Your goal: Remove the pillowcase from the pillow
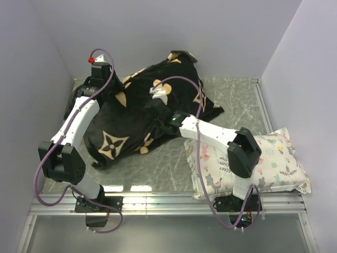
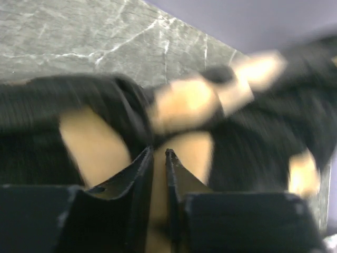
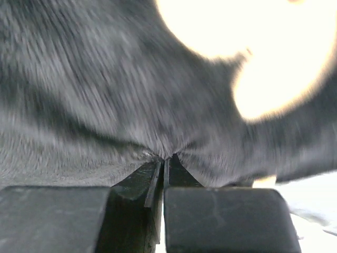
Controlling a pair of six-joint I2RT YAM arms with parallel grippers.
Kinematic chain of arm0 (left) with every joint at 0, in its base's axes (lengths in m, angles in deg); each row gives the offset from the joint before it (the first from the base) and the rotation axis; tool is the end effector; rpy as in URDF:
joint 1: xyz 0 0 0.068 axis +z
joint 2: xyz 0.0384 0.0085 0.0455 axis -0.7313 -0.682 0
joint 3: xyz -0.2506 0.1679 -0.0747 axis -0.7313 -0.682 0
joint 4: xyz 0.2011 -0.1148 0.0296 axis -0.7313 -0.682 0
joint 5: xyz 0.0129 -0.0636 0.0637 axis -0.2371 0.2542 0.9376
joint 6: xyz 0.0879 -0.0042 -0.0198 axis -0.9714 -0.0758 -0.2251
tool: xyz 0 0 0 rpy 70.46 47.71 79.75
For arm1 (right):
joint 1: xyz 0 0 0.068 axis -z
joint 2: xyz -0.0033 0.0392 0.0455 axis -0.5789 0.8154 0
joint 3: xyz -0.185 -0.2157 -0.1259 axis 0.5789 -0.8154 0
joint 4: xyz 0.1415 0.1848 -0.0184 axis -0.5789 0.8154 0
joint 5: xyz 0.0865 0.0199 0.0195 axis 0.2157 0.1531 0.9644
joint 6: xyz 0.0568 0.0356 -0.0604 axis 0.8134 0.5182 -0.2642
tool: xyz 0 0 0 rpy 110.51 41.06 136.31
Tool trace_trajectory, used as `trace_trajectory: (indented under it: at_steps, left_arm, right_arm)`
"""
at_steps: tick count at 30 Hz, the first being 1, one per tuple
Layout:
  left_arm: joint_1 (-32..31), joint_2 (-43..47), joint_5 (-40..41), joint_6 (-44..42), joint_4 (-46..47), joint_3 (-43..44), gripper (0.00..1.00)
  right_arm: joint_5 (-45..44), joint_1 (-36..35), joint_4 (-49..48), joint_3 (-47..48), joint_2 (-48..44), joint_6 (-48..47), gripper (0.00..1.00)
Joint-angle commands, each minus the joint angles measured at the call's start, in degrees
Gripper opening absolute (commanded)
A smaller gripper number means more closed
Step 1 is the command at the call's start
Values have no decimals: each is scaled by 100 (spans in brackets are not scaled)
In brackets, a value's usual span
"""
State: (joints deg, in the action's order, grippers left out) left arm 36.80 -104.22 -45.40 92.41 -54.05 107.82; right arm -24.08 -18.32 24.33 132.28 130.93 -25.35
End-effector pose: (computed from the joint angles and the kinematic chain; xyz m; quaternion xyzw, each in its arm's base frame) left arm 0.3673 -0.0601 0.3826 -0.2116 0.8399 -0.1663 0.4714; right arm 0.2914 0.3352 0.3006 -0.1380 0.8704 0.0971 0.4626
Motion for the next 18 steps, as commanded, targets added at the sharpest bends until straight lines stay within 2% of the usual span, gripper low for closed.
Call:
trace_trajectory:
  at_steps: [1, 7, 8, 10, 11, 15, 18]
  left_arm:
    - [-35, 118, -302, -219, -232, 347, 23]
    - [-53, 92, -381, -298, -267, 462, 34]
    - [-53, 118, -372, -316, -276, 470, 44]
    - [-61, 153, -372, -368, -259, 435, 53]
    - [-61, 223, -372, -377, -233, 401, 60]
    - [-167, 504, -294, -439, -232, 286, 71]
    - [-412, 847, 257, -492, -425, 268, 76]
  right_arm:
    - [-400, 535, -52, -187, -601, 178, 0]
    - [232, 983, -175, -547, -821, 353, 0]
    - [311, 1010, -236, -592, -839, 371, 0]
    - [574, 1045, -324, -653, -883, 362, 0]
    - [663, 1045, -394, -671, -892, 345, 0]
    - [1190, 1036, -597, -671, -953, 354, 0]
    - [1708, 1010, -781, -680, -1049, 415, 0]
